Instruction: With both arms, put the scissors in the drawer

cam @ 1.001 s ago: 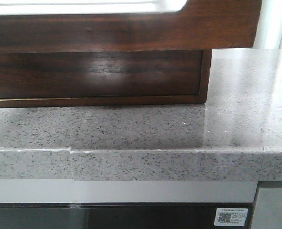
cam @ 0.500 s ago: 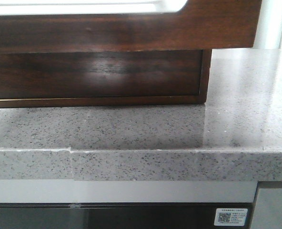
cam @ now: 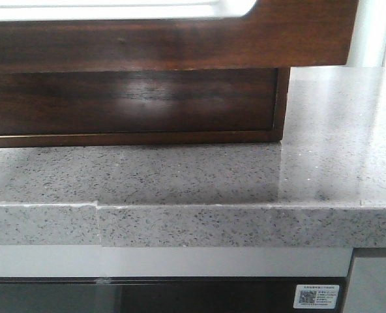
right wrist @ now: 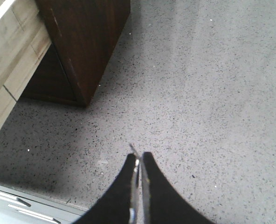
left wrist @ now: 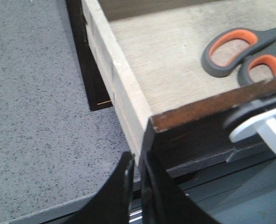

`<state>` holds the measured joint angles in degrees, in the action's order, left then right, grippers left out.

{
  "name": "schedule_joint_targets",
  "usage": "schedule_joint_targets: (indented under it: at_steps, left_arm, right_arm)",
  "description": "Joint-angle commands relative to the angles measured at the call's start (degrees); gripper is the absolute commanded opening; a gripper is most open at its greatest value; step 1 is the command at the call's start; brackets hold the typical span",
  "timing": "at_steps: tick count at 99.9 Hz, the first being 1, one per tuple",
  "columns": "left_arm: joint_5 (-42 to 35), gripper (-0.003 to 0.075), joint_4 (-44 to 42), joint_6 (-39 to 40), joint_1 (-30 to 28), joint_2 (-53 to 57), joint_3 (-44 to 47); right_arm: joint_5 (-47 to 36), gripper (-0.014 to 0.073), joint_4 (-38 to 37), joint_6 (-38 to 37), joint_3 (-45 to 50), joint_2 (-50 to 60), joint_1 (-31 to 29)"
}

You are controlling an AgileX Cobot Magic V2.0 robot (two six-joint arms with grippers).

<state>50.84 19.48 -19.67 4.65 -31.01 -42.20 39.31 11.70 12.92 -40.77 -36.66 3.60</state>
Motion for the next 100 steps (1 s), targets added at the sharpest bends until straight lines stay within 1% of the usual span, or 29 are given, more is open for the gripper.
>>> schedule_joint_targets:
  at_steps: [1,32,42,54,68,88,100]
  left_arm:
    - [-4.93,-0.0020,1.17,0.70,0.26,-0.36,-1.78]
    - [-5.11,-0.0020,1.17,0.70,0.36,-0.22,-1.64]
    - [-6.38,-0.0020,1.61,0.70,0.80,3.68,0.22]
    - [-9.63,-0.0020,-1.99,0.75,0.68,12.15,5.48]
    - [-17.33,-0.0020,-5.36,1.72,0.68,20.45,15.22]
    - [-36.15,-0.0020,-5.61,1.72,0.68,27.59,31.60]
    - [-41.90,-0.0020,-6.49,3.64,0.68,32.24,37.36]
  right_arm:
    - [-2.93,-0.0069,0.80,0.02,-1.39,0.20,-0.44]
    - [-2.69,-0.0069,0.80,0.02,-1.39,0.20,-0.44]
    - [-2.69,-0.0069,0.80,0.02,-1.39,0.20,-0.44]
    - [-2.69,-0.0069,0.80,0.02,-1.39,0.20,-0.44]
    - [-2.69,-0.0069,0.80,0.02,-1.39,0.20,-0.44]
    - [-2.69,-0.0069,0.80,0.02,-1.39,0.20,-0.44]
    - [-2.69,-0.0069,0.80,0.02,-1.39,0.20,-0.44]
